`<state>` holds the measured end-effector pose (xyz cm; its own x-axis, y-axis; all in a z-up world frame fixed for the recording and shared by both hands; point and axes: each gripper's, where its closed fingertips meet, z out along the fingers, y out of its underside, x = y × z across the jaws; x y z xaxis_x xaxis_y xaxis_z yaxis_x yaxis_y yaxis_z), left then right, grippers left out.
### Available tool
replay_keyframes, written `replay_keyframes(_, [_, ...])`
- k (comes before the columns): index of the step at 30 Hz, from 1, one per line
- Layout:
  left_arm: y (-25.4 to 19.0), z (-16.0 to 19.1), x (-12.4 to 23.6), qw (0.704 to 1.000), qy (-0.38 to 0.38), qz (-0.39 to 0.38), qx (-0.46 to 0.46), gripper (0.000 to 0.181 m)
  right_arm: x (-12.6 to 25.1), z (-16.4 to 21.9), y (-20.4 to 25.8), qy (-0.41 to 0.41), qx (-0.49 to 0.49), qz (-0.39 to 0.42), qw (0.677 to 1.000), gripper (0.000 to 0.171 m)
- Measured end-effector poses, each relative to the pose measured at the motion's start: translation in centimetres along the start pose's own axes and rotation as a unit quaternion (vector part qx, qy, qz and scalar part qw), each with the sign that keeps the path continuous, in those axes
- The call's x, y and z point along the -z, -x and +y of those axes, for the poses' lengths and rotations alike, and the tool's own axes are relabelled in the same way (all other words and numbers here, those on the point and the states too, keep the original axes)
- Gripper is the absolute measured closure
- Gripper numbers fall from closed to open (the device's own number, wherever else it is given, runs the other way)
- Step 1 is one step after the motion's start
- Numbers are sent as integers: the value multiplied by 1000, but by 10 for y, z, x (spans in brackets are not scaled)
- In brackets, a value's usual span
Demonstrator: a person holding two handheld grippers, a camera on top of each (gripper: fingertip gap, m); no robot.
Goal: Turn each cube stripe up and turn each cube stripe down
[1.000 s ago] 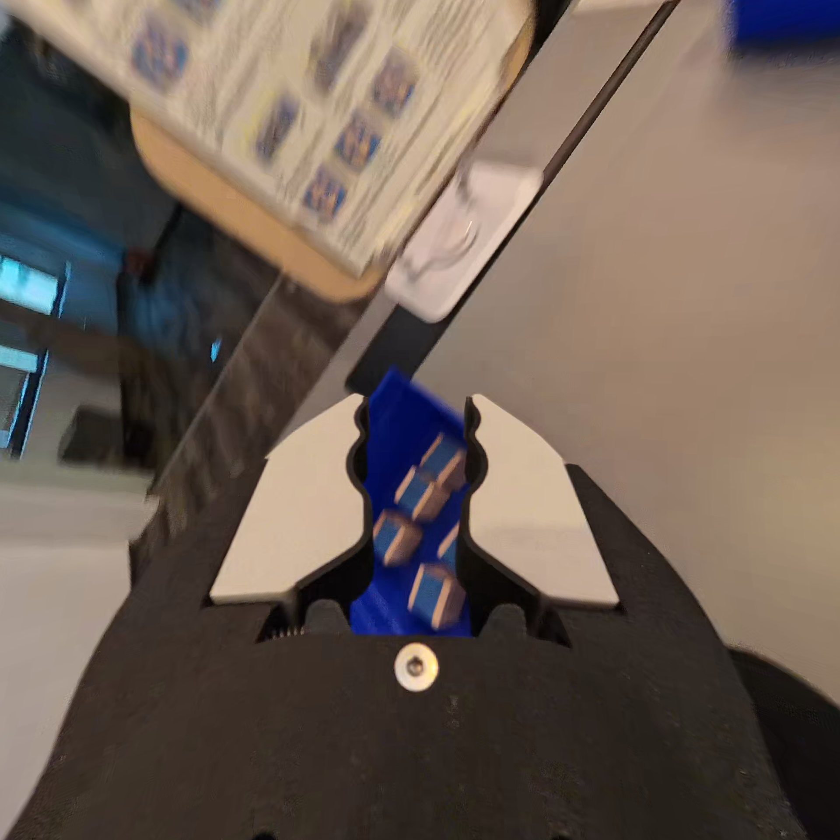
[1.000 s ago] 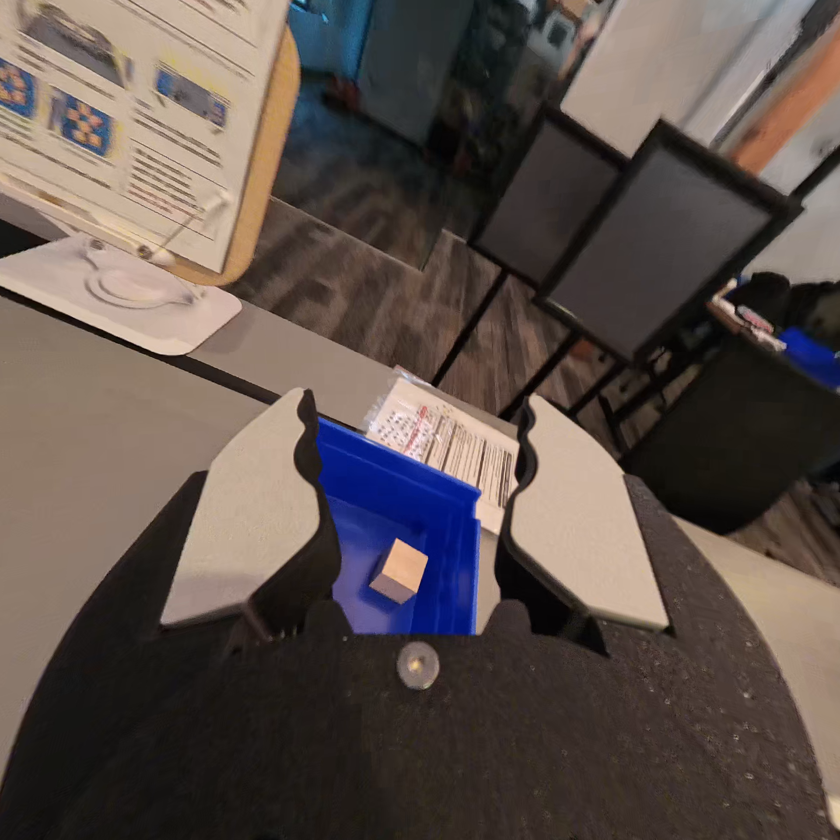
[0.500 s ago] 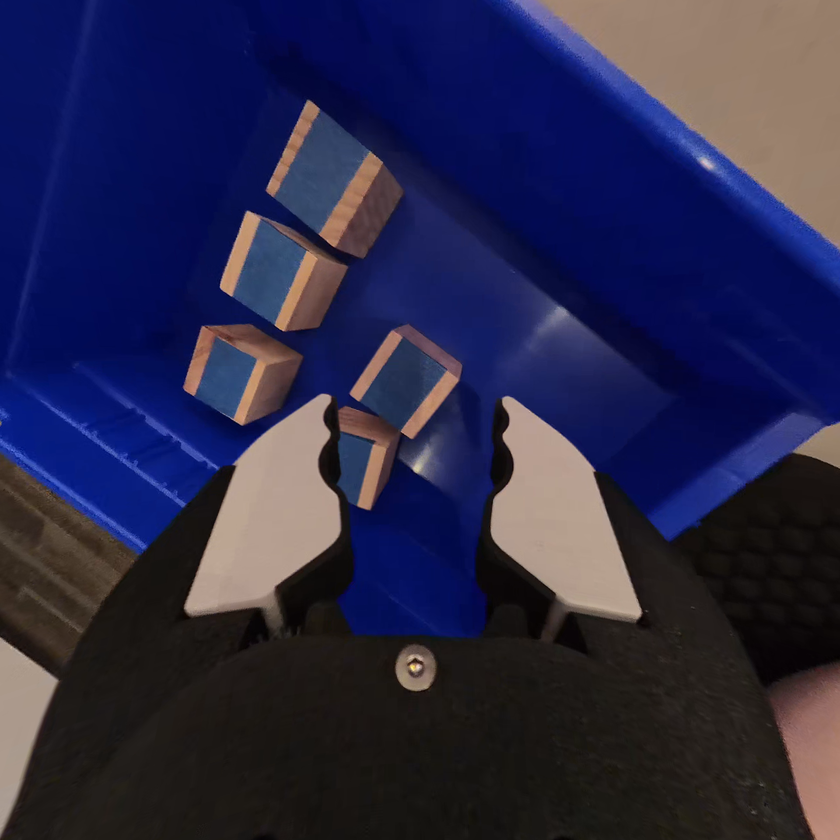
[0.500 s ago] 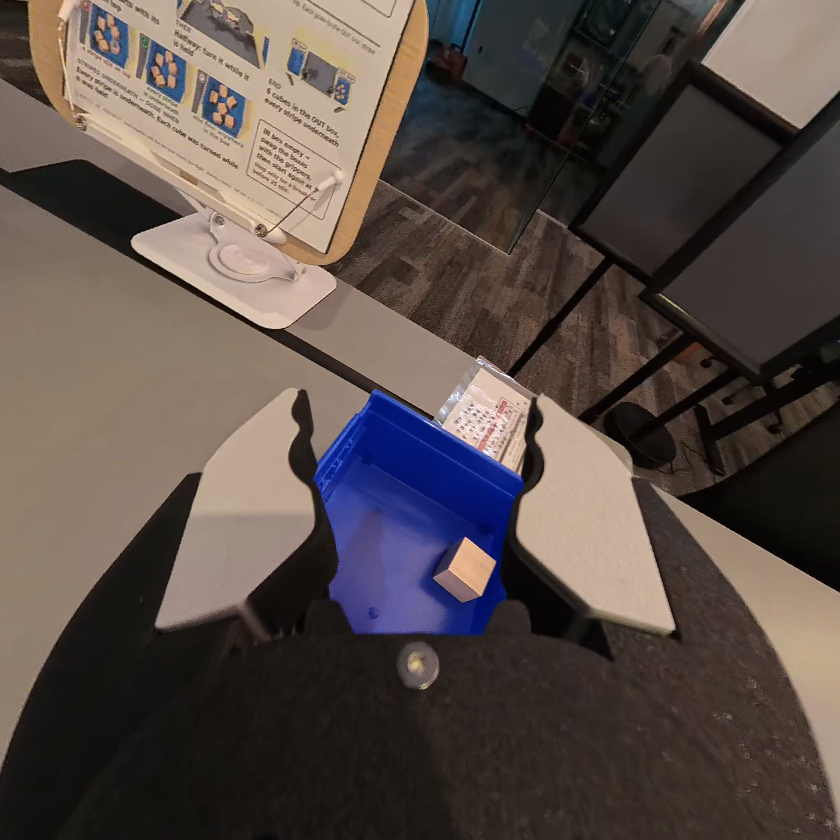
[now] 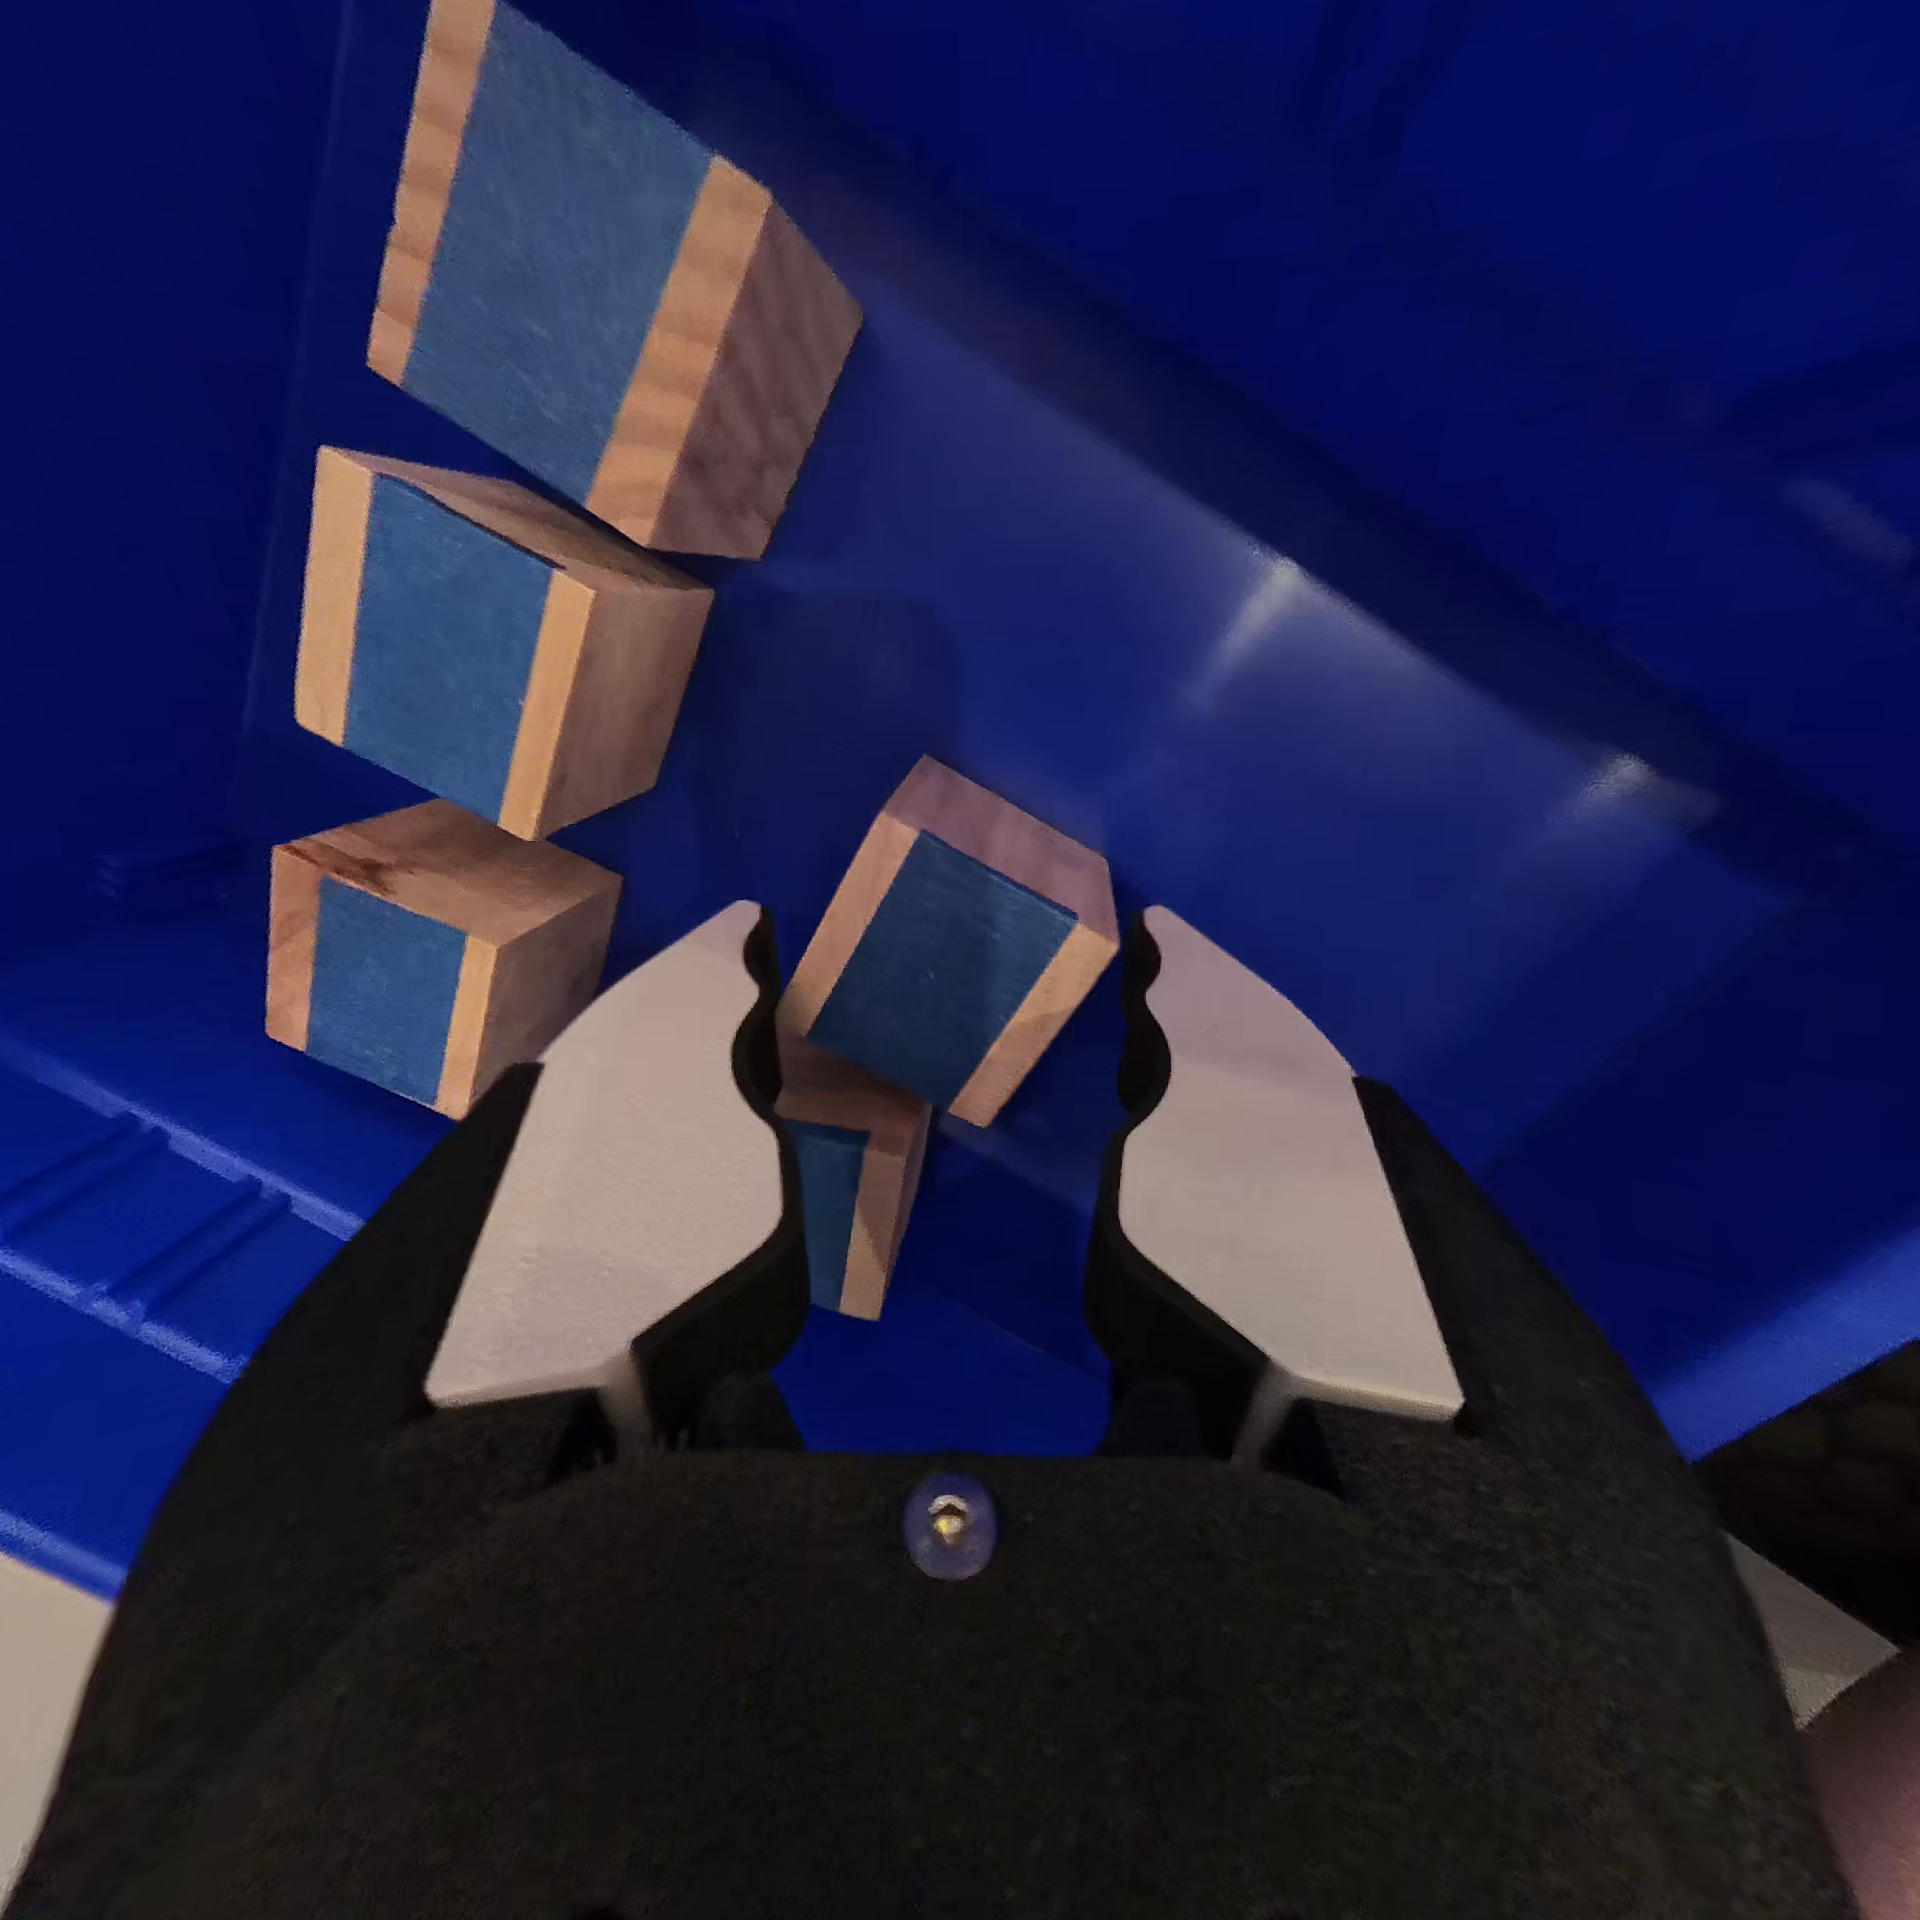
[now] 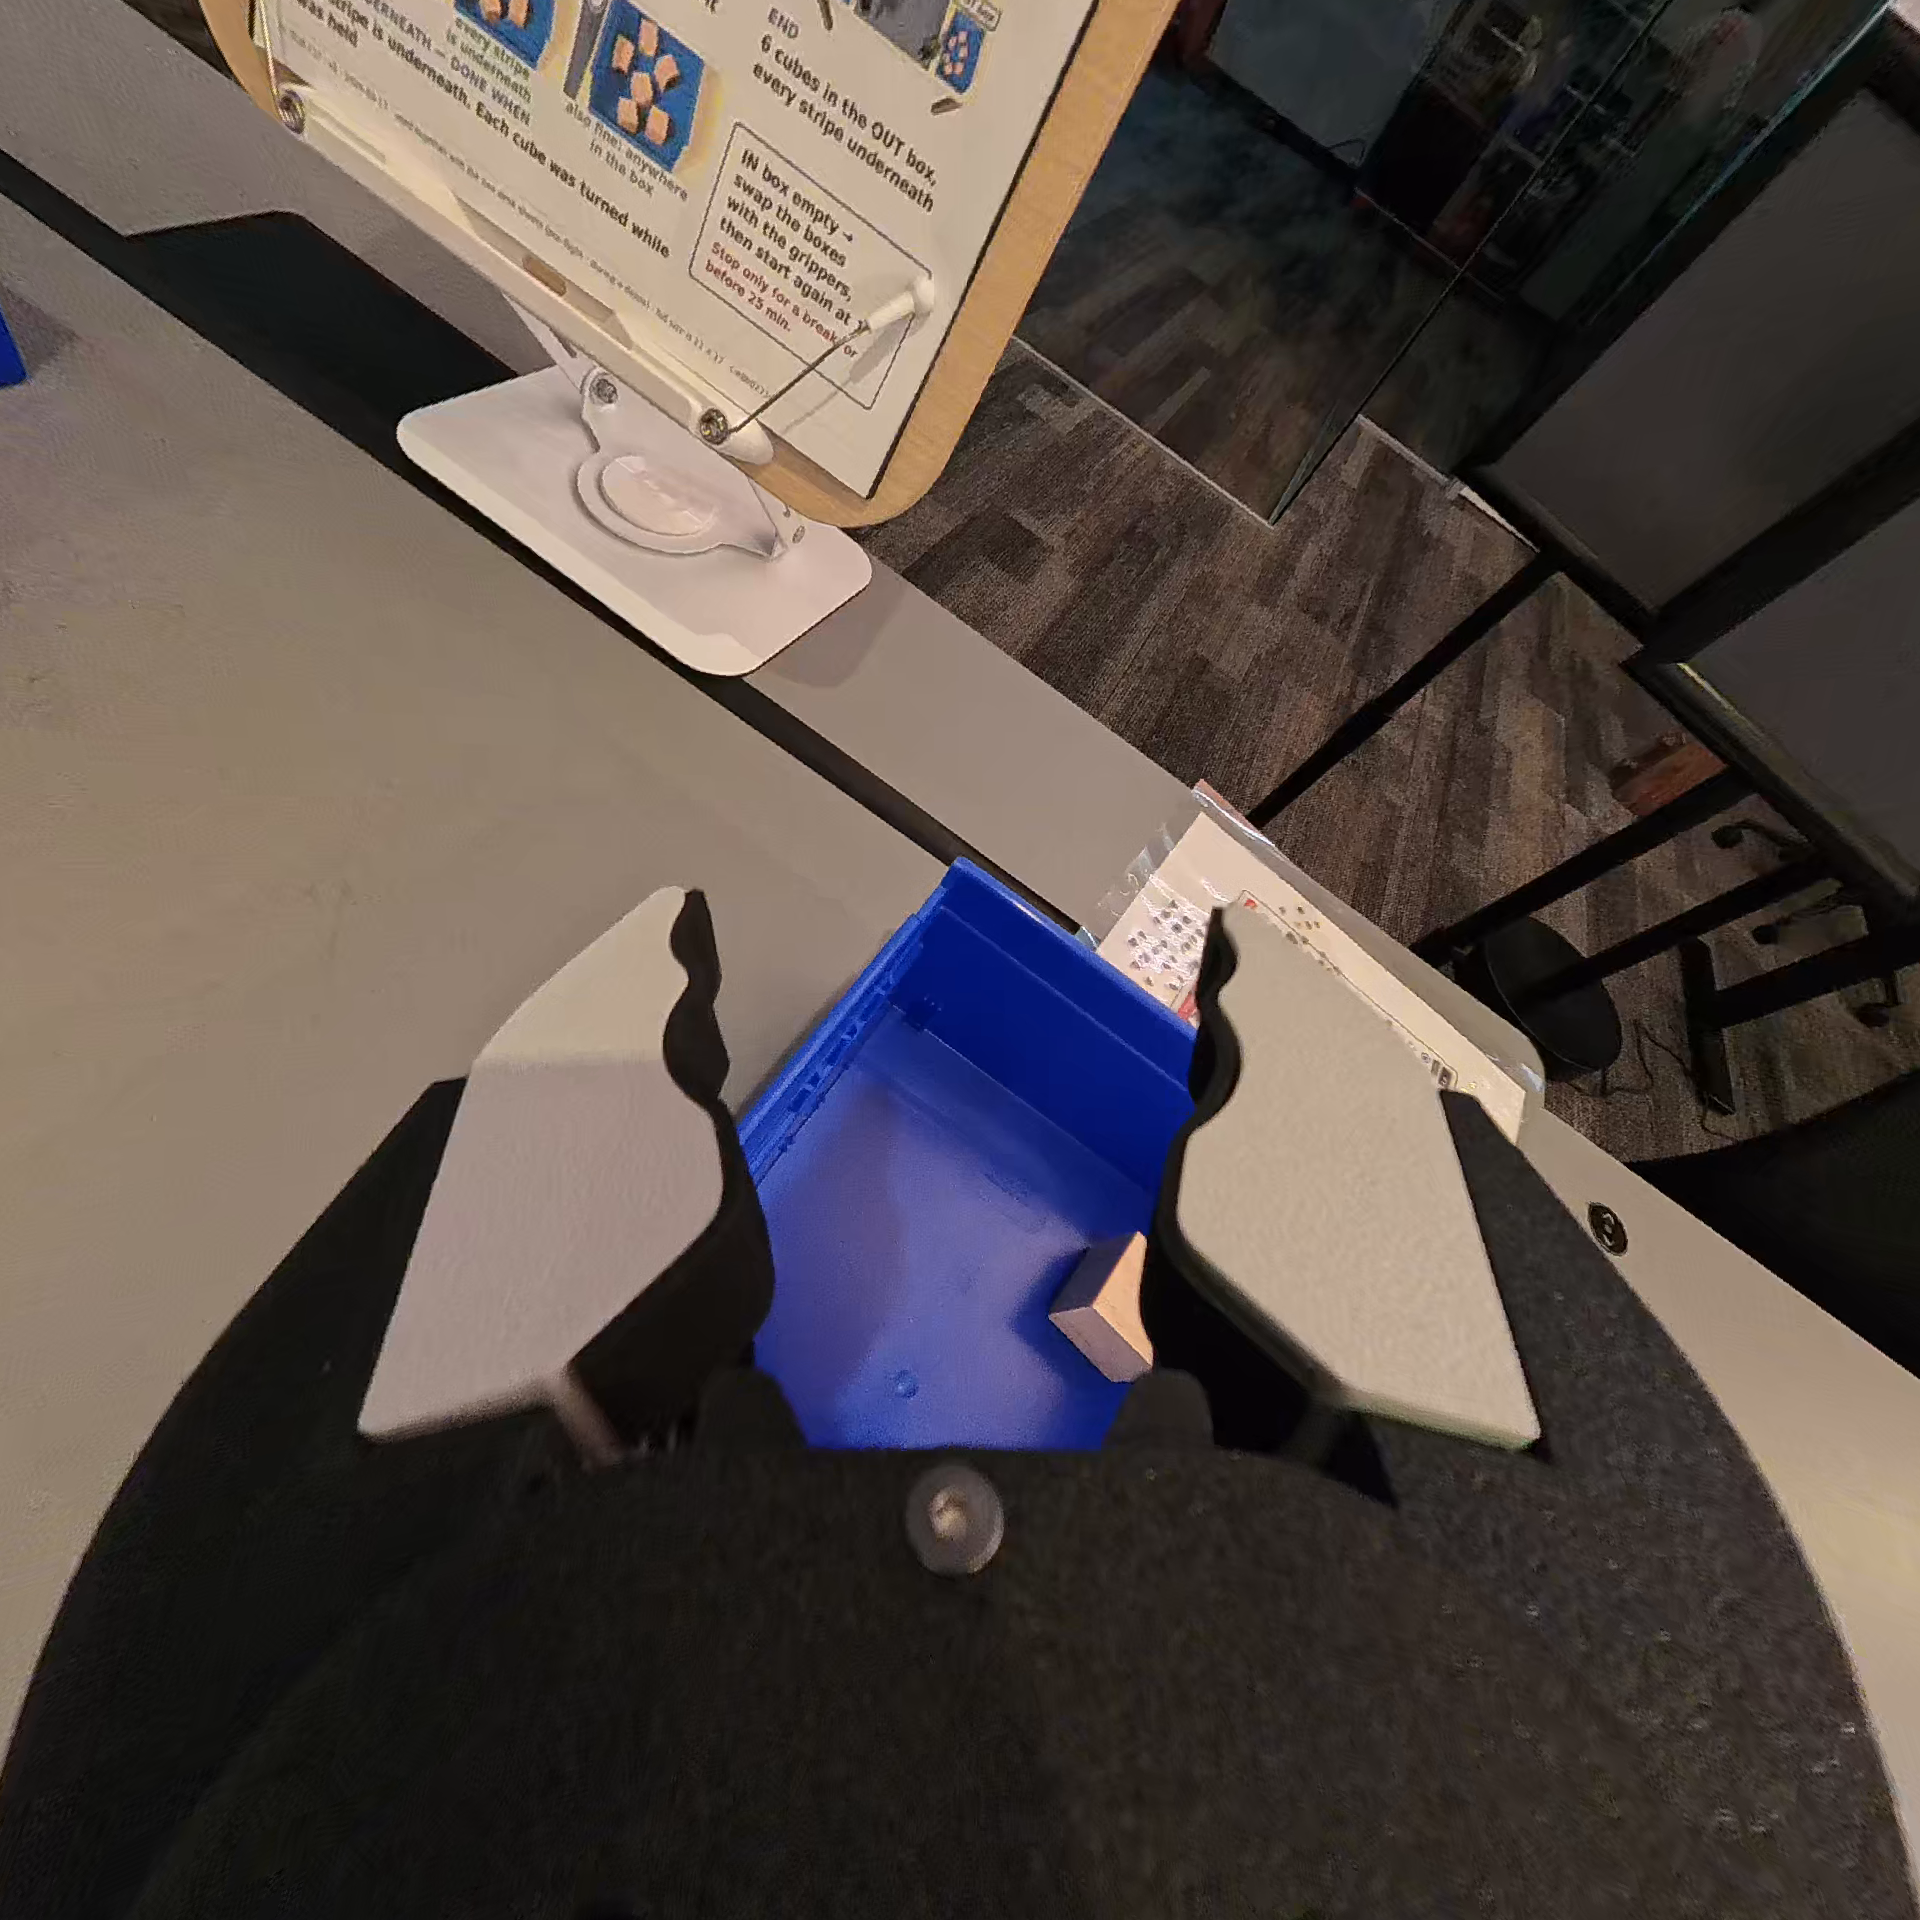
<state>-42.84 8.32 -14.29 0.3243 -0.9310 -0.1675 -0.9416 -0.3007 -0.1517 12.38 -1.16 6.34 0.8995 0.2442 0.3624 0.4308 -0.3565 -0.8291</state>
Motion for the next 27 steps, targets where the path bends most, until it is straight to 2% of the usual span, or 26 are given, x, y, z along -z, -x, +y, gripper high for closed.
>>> replay_keyframes(5, [-5,6,1,1000,24,17,5,123,-4,2,5,7,5,-8,1000,84])
replay_keyframes(9, [-15,5,12,994,33,80,71,126,-6,3,8,12,9,-11,1000,84])
replay_keyframes(13, [-11,-14,32,994,-47,73,67,126,-9,1,16,11,13,-21,1000,85])
replay_keyframes(17, [-12,-49,78,981,-181,61,45,127,-10,-14,38,-18,39,-46,998,88])
replay_keyframes(20, [-19,-83,123,954,-292,56,28,127,-7,-39,80,-84,71,-110,988,91])
replay_keyframes(22, [-33,-110,155,928,-365,79,15,128,-1,-58,120,-139,80,-181,970,92])
replay_keyframes(25, [-67,-155,192,881,-452,136,-17,128,20,-81,190,-215,54,-328,918,93])
replay_keyframes(27, [-94,-183,207,853,-486,187,-32,128,30,-86,228,-215,-16,-435,874,92])
